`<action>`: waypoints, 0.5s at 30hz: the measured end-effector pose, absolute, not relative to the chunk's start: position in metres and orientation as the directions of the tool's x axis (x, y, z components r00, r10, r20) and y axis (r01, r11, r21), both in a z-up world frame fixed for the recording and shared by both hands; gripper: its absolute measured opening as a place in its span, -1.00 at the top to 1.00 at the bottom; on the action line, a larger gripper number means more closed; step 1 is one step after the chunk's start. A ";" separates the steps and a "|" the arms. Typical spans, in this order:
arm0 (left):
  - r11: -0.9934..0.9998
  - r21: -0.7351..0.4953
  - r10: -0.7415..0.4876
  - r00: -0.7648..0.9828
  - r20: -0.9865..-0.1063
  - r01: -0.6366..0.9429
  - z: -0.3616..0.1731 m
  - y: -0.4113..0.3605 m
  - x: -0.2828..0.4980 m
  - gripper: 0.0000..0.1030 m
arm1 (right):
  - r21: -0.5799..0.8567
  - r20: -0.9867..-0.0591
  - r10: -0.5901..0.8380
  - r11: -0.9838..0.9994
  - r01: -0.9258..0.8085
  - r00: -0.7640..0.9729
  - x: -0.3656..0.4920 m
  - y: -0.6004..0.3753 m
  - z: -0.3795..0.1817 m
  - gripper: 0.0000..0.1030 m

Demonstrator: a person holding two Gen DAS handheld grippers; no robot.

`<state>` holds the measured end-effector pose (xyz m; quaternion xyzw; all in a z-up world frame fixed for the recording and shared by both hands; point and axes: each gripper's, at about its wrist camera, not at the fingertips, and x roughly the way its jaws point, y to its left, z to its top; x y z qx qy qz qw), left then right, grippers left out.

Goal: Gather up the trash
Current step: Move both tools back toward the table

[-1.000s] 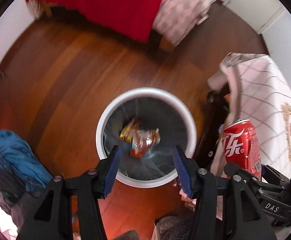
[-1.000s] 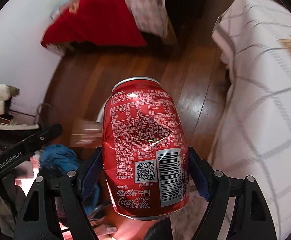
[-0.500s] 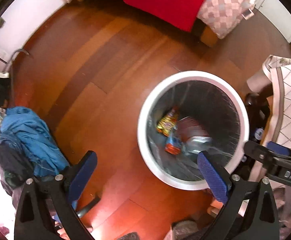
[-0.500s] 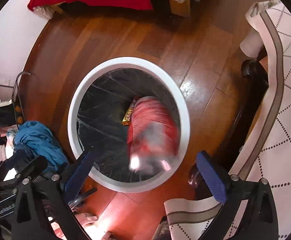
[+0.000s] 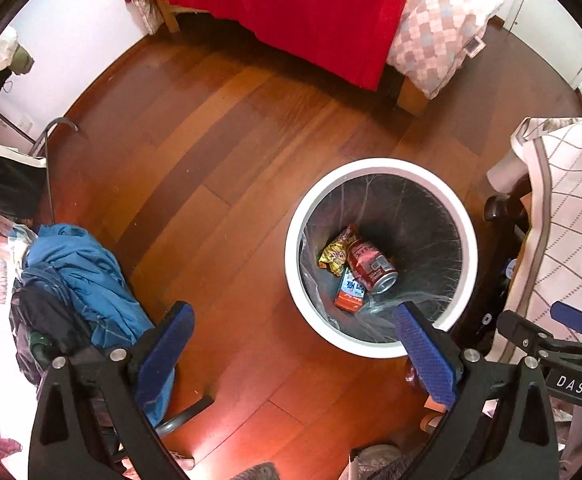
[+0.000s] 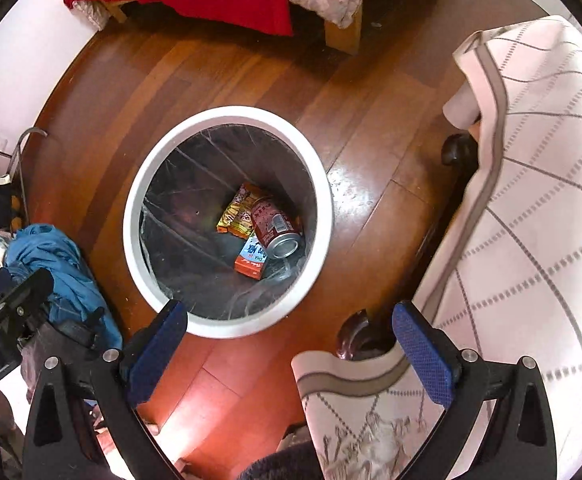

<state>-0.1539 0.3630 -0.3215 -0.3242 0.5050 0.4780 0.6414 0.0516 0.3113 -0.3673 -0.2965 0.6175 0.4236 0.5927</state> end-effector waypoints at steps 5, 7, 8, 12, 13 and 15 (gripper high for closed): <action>0.339 0.067 0.325 0.050 -0.944 -0.938 -0.295 0.347 -0.156 -0.99 | 0.191 -0.975 0.189 0.471 -0.861 -0.113 0.050 0.291 -0.338 -1.00; 0.342 0.066 0.342 0.058 -0.938 -0.937 -0.282 0.340 -0.158 -0.99 | 0.202 -0.971 0.212 0.471 -0.858 -0.112 0.051 0.283 -0.323 -1.00; 0.343 0.063 0.347 0.064 -0.936 -0.937 -0.277 0.337 -0.158 -0.99 | 0.207 -0.969 0.222 0.469 -0.859 -0.112 0.050 0.281 -0.316 -1.00; 0.344 0.053 0.380 0.087 -0.921 -0.938 -0.249 0.319 -0.162 -0.99 | 0.228 -0.956 0.272 0.455 -0.861 -0.109 0.049 0.267 -0.284 -1.00; 0.344 0.051 0.385 0.091 -0.918 -0.938 -0.244 0.315 -0.163 -0.99 | 0.235 -0.952 0.286 0.451 -0.861 -0.110 0.049 0.264 -0.276 -1.00; 0.348 0.046 0.399 0.103 -0.911 -0.936 -0.231 0.305 -0.165 -0.99 | 0.244 -0.943 0.314 0.441 -0.864 -0.107 0.047 0.255 -0.257 -1.00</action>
